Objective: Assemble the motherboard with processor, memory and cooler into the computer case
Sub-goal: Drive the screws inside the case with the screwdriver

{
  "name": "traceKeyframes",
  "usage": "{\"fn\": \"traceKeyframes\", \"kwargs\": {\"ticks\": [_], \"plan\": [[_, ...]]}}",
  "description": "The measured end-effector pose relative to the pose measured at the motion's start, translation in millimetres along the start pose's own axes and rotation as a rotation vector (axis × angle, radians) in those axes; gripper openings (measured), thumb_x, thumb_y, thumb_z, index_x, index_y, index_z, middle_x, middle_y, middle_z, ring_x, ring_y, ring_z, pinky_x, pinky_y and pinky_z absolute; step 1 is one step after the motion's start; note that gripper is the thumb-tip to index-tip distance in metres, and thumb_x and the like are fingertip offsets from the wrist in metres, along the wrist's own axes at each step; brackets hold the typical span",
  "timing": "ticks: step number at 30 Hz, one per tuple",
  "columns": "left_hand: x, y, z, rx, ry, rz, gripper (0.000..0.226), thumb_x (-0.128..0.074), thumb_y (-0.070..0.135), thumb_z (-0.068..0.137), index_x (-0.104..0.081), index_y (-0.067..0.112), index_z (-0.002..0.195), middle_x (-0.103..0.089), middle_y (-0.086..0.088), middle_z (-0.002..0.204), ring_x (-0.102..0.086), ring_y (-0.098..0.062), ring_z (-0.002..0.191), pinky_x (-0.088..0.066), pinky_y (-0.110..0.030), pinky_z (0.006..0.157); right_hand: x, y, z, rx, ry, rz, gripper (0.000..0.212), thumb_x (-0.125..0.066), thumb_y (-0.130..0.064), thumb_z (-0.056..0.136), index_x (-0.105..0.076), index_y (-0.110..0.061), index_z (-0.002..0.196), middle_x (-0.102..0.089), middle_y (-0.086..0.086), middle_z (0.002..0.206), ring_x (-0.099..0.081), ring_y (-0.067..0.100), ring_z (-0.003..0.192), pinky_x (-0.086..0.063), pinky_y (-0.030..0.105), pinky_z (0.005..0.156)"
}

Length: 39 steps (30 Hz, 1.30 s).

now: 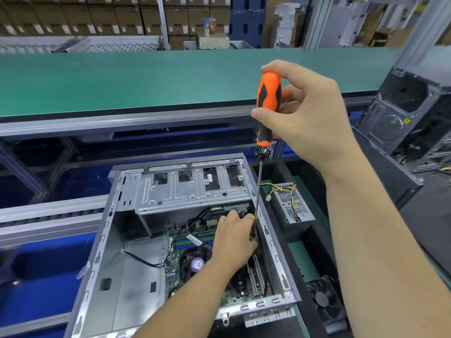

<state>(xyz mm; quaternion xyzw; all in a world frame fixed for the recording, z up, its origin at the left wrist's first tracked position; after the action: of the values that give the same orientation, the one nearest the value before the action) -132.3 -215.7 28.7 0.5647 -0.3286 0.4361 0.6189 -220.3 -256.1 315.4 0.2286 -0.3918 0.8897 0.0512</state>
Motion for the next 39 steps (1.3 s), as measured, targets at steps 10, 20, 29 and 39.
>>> {"fn": "traceKeyframes", "kwargs": {"ticks": [10, 20, 29, 39], "plan": [[-0.3, 1.2, -0.3, -0.012, -0.029, 0.018, 0.032, -0.067, 0.027, 0.081, -0.036, 0.032, 0.087, -0.021, 0.011, 0.079, -0.034, -0.02, 0.077, -0.029, -0.032, 0.066, 1.9, -0.5, -3.4, 0.007, -0.101, 0.123, 0.053, -0.069, 0.001, 0.087, -0.059, -0.021, 0.133, -0.067, 0.015, 0.09, -0.071, 0.03, 0.07, -0.064, 0.037, 0.064], [0.9, 2.6, -1.8, -0.039, -0.019, 0.038, 0.021, -0.063, 0.026, 0.082, -0.046, 0.028, 0.094, -0.027, 0.007, 0.082, -0.034, -0.02, 0.077, -0.032, -0.032, 0.069, 2.3, -1.6, -3.9, 0.018, -0.096, 0.14, 0.051, -0.07, -0.001, 0.084, -0.061, -0.023, 0.129, -0.066, 0.013, 0.087, -0.069, 0.031, 0.071, -0.064, 0.04, 0.065], [2.1, 3.0, -3.0, -0.049, -0.005, 0.041, 0.018, -0.062, 0.025, 0.085, -0.047, 0.026, 0.097, -0.031, 0.005, 0.085, -0.034, -0.02, 0.078, -0.03, -0.033, 0.07, 2.3, -3.4, -3.6, 0.032, -0.095, 0.118, 0.05, -0.074, -0.004, 0.084, -0.061, -0.022, 0.129, -0.064, 0.004, 0.085, -0.07, 0.027, 0.074, -0.064, 0.037, 0.067], [5.1, 5.4, -4.1, -0.054, -0.01, 0.055, 0.024, -0.063, 0.022, 0.084, -0.041, 0.028, 0.093, -0.027, 0.008, 0.081, -0.031, -0.019, 0.076, -0.028, -0.034, 0.068, 1.1, -4.6, -3.5, 0.043, -0.093, 0.079, 0.051, -0.074, -0.006, 0.085, -0.06, -0.021, 0.131, -0.064, -0.001, 0.087, -0.07, 0.028, 0.079, -0.063, 0.04, 0.071]]}}
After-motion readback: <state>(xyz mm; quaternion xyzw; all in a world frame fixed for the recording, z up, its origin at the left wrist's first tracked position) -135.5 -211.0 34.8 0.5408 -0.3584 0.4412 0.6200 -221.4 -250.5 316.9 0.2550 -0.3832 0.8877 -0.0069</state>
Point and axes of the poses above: each hand's wrist, its own z-axis towards the middle knuckle, its own x-axis out of the back of the hand, y = z × x, the point moved 7 cm from there along z, towards the middle knuckle
